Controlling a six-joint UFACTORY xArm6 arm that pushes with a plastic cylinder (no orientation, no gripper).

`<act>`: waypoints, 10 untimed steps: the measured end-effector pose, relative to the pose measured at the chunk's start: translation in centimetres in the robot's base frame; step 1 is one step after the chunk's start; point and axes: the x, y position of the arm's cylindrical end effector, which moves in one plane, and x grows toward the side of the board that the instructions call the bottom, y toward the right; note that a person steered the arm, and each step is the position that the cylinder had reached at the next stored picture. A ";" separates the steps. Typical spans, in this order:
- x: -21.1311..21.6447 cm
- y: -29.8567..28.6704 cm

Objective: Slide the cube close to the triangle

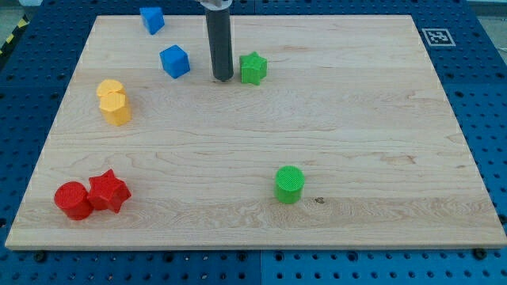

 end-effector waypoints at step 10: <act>-4.0 -8.8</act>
